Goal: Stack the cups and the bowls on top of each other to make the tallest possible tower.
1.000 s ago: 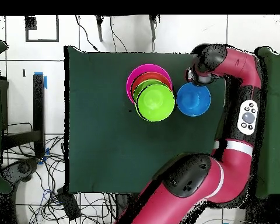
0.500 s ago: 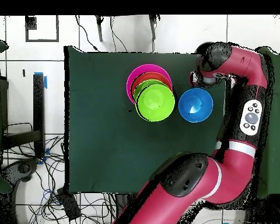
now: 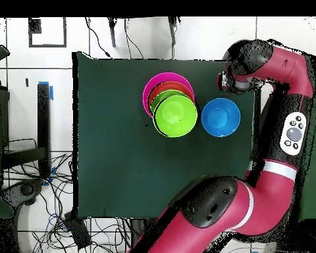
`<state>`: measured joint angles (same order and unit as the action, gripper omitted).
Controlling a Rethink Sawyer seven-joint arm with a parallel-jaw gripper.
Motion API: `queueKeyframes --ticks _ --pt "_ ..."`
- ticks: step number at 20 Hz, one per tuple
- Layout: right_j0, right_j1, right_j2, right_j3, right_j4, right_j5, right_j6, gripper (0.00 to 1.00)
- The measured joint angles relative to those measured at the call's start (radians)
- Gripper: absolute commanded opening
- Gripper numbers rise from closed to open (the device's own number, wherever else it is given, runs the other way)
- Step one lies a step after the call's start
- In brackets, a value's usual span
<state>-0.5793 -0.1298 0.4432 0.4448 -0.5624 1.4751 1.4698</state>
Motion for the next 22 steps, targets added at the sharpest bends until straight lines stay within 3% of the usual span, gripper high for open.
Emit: queueKeyframes --ticks 12,22 --pt "0.001 -0.083 -0.081 0.106 0.119 -0.079 0.068 1.0" --pt "0.014 -0.07 -0.179 0.123 0.156 -0.08 0.311 1.0"
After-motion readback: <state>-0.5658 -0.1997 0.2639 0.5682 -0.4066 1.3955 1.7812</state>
